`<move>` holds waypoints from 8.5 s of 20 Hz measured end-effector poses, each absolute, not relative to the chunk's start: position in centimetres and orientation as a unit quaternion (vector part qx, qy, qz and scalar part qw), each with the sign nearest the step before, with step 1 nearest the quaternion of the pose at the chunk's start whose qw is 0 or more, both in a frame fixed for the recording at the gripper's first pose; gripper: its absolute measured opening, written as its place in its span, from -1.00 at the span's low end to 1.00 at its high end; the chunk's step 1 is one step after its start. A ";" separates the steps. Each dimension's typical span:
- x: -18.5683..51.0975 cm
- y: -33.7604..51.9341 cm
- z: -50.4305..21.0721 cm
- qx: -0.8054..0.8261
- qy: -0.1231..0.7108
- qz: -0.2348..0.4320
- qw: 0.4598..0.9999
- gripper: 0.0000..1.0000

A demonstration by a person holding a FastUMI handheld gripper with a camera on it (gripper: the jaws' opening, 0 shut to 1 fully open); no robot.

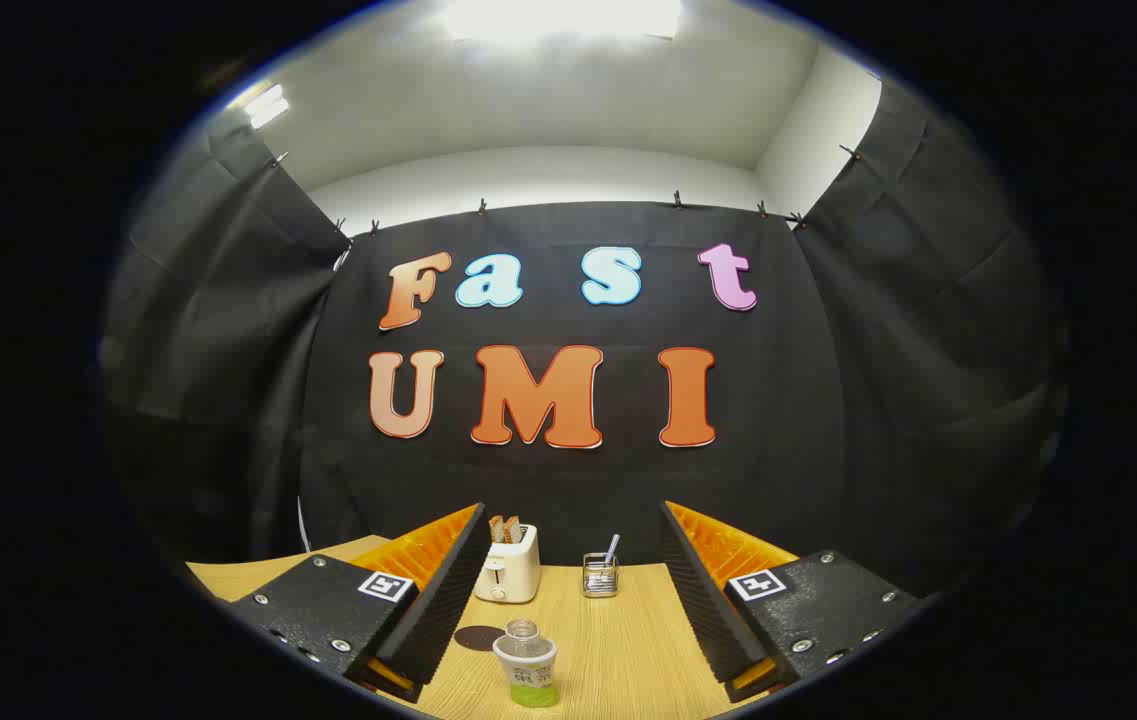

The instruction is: Take the bottle from table, then pour the juice into the cup, finally place the bottle on the coaster

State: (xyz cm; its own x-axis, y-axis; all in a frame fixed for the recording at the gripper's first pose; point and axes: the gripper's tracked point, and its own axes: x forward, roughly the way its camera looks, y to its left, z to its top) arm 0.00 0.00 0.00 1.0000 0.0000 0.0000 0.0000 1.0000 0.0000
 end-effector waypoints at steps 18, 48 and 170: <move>0.2 -0.2 -0.8 0.008 0.008 -0.002 1.000 0.97; 1.6 4.4 -21.5 -0.002 0.180 0.044 0.983 0.94; 10.2 14.4 -20.3 -0.811 -0.081 0.109 0.569 0.10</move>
State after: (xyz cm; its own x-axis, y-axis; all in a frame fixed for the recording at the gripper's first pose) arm 10.20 14.40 -20.34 0.9630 0.2557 -0.0850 0.0072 -0.3398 -0.9405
